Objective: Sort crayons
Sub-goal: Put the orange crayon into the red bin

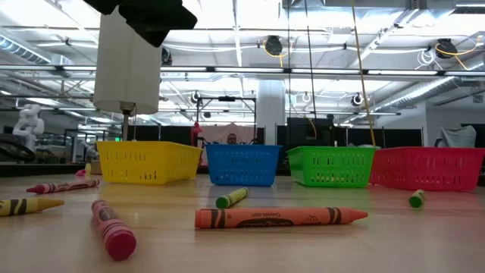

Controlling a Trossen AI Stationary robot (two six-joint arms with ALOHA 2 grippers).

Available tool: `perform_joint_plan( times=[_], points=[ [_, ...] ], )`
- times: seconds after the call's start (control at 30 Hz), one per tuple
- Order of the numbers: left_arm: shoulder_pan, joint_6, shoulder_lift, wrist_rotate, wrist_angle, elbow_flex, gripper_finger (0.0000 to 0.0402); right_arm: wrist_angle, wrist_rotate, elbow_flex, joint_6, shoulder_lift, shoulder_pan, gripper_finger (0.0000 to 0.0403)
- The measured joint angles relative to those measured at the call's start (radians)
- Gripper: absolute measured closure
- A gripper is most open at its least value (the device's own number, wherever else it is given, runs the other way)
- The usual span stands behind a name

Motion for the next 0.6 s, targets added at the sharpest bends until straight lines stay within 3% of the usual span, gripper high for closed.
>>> perform_joint_plan(
  times=[0.6],
  points=[
    [0.000, -0.005, 0.000, 0.000, -0.002, 0.000, 0.0276, -0.162, -0.050, 0.000, 0.205, 0.001, -0.024, 0.0390]
  ],
)
